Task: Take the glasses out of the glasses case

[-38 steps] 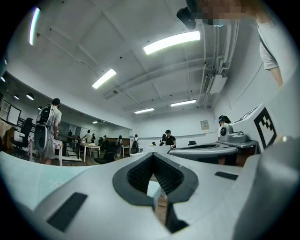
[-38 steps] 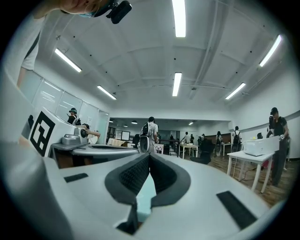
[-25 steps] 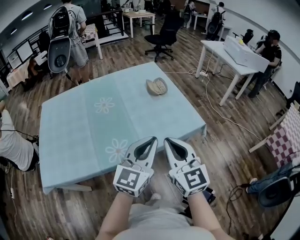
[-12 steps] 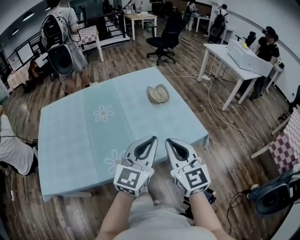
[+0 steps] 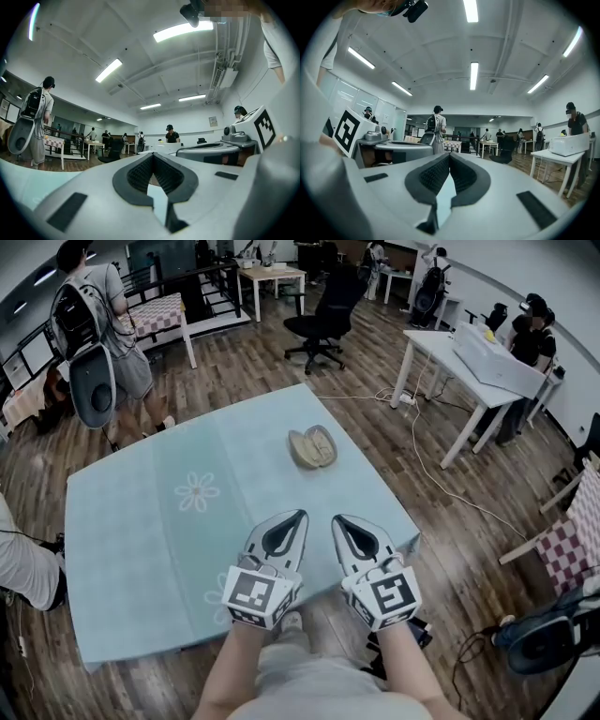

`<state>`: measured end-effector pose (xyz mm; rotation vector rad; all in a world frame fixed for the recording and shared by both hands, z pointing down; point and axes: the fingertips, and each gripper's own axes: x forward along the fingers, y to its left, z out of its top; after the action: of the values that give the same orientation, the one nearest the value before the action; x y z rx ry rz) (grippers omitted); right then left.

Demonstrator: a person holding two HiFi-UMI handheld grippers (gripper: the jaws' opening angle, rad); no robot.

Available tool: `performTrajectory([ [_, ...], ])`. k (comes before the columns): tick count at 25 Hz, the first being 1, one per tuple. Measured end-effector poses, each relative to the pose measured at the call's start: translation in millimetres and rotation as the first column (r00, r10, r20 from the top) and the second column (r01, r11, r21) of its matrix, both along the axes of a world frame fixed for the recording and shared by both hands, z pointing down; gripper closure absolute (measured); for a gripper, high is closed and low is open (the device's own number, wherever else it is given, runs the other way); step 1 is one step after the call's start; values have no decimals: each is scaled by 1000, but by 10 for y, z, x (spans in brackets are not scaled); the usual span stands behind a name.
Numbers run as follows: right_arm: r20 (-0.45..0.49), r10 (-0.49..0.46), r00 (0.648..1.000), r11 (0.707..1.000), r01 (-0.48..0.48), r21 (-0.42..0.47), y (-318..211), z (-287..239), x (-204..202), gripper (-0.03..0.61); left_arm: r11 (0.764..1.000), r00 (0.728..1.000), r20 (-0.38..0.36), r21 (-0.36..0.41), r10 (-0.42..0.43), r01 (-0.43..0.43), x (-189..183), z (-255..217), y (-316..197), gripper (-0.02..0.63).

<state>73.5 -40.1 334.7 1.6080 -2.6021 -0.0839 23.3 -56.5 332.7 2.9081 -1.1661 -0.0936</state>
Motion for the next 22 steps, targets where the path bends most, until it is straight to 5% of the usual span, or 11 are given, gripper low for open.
performTrajectory([
  [22, -55, 38, 998, 996, -42, -77, -1575, 308, 74, 572, 997, 997, 34, -35, 73, -72, 13, 179, -1762, 606],
])
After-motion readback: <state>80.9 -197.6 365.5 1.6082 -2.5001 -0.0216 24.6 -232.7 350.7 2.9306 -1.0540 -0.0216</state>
